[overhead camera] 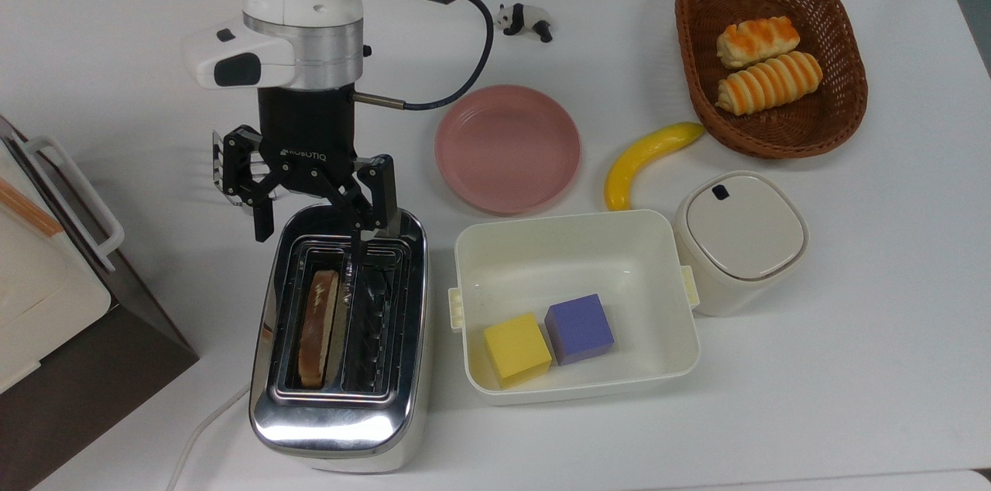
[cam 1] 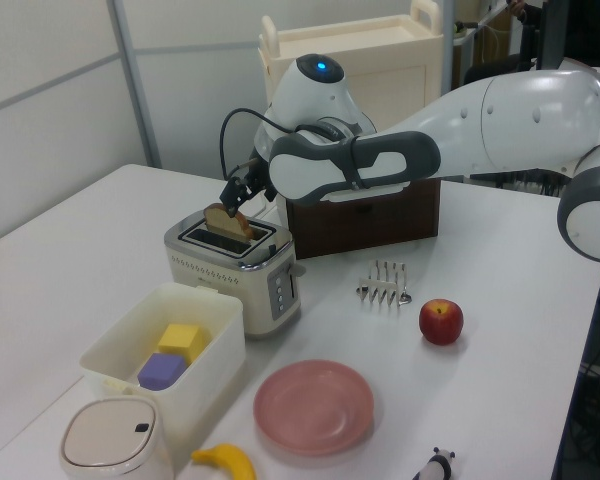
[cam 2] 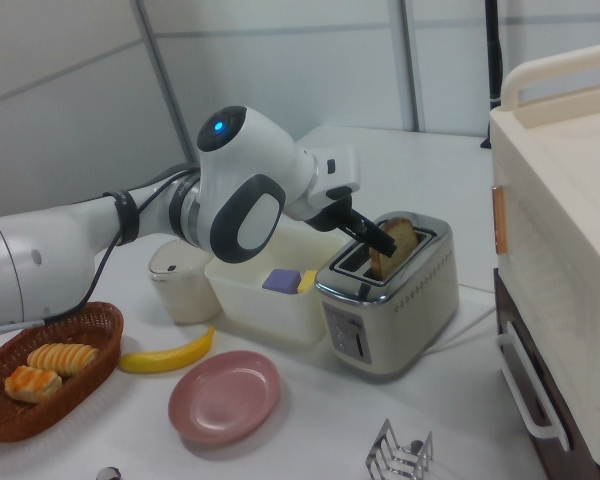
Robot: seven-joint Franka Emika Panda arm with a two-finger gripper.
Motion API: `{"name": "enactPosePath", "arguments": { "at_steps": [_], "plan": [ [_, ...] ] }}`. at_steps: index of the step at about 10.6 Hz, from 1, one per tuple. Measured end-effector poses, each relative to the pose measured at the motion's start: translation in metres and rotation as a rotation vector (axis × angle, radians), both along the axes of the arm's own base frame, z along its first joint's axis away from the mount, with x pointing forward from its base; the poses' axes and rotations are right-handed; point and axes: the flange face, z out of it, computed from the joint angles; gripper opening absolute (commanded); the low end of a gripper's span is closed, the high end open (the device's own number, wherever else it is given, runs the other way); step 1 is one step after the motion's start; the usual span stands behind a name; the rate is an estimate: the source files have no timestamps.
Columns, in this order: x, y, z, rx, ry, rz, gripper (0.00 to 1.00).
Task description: Put the bread in the toaster
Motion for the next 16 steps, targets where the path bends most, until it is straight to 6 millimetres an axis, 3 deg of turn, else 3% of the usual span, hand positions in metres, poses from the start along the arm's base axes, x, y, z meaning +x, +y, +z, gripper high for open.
{"name": "enactPosePath", "arguments": {
  "at_steps": [5,7,11,14,16],
  "plan": [
    [-0.005,0.003,0.007,0.021,0.042,-0.01,1.0],
    [-0.029,0.006,0.013,0.065,0.257,-0.009,1.0],
    [-0.098,0.015,0.052,0.142,0.596,0.013,1.0],
    [-0.114,0.025,0.072,0.108,0.628,0.054,1.0],
    [-0.116,0.015,0.073,0.087,0.629,0.112,1.0]
  ]
}}
